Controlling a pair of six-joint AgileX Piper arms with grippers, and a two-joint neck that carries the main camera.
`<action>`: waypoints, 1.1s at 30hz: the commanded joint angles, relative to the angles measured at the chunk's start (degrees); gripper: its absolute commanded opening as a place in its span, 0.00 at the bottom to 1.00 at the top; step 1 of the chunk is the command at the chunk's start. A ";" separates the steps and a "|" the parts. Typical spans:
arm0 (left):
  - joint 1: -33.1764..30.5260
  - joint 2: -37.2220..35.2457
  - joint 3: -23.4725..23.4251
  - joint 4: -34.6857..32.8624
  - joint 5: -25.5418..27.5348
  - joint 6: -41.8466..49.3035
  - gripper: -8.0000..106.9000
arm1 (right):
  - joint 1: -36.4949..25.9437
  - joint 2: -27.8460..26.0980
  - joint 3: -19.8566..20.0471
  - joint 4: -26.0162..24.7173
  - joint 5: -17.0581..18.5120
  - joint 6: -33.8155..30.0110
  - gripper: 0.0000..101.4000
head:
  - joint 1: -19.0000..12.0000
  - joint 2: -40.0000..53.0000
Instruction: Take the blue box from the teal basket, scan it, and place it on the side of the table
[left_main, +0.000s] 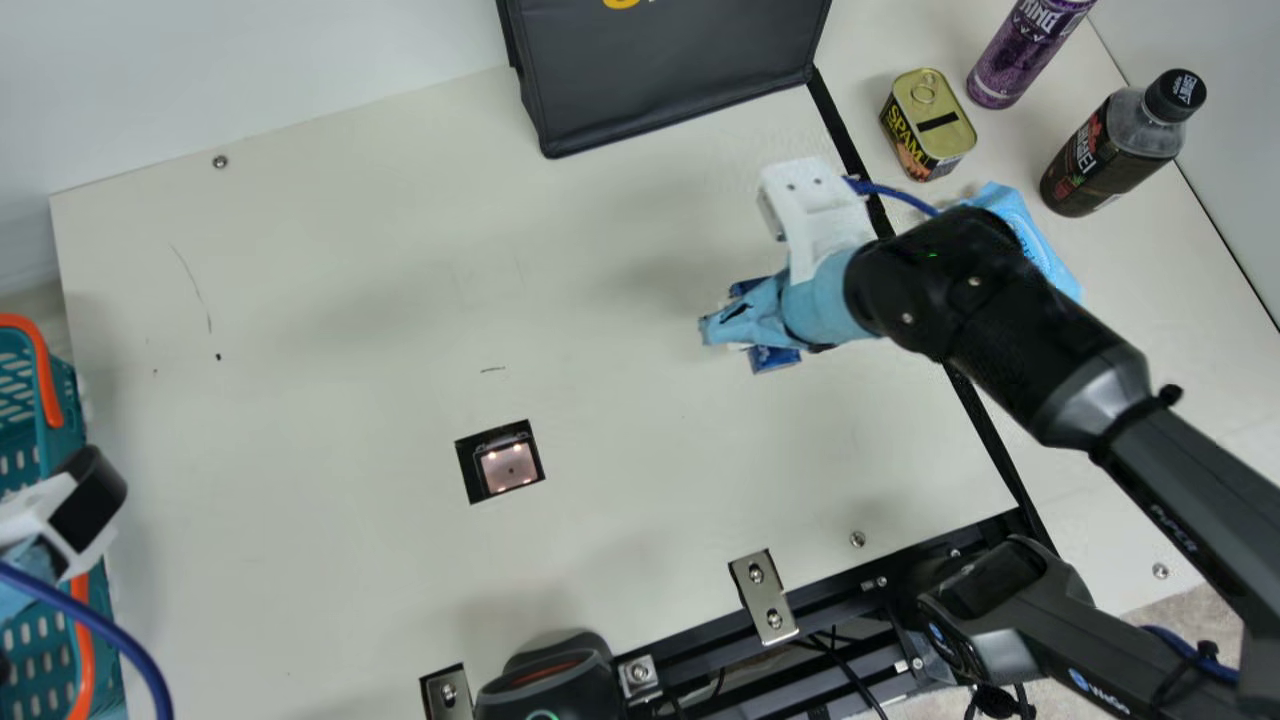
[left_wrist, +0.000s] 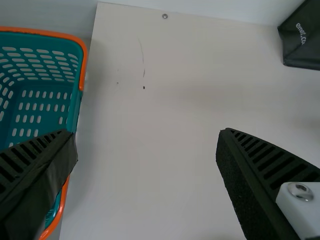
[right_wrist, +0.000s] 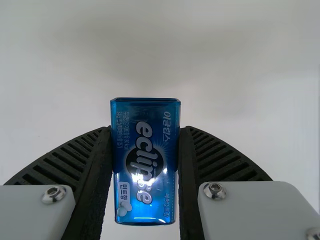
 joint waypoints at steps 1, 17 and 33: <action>0.00 0.00 0.00 0.00 0.00 0.00 0.85 | -3.52 -1.30 -0.08 0.84 0.94 -3.45 0.00 | -1.66 -0.13; 0.00 0.00 0.00 0.00 0.00 0.00 0.85 | -25.30 -7.89 -2.34 7.72 9.33 -22.18 0.00 | -1.66 -0.13; 0.00 0.00 0.00 0.00 0.00 0.00 0.85 | -47.53 -8.53 -1.71 9.91 13.88 -40.22 0.00 | -1.66 -0.13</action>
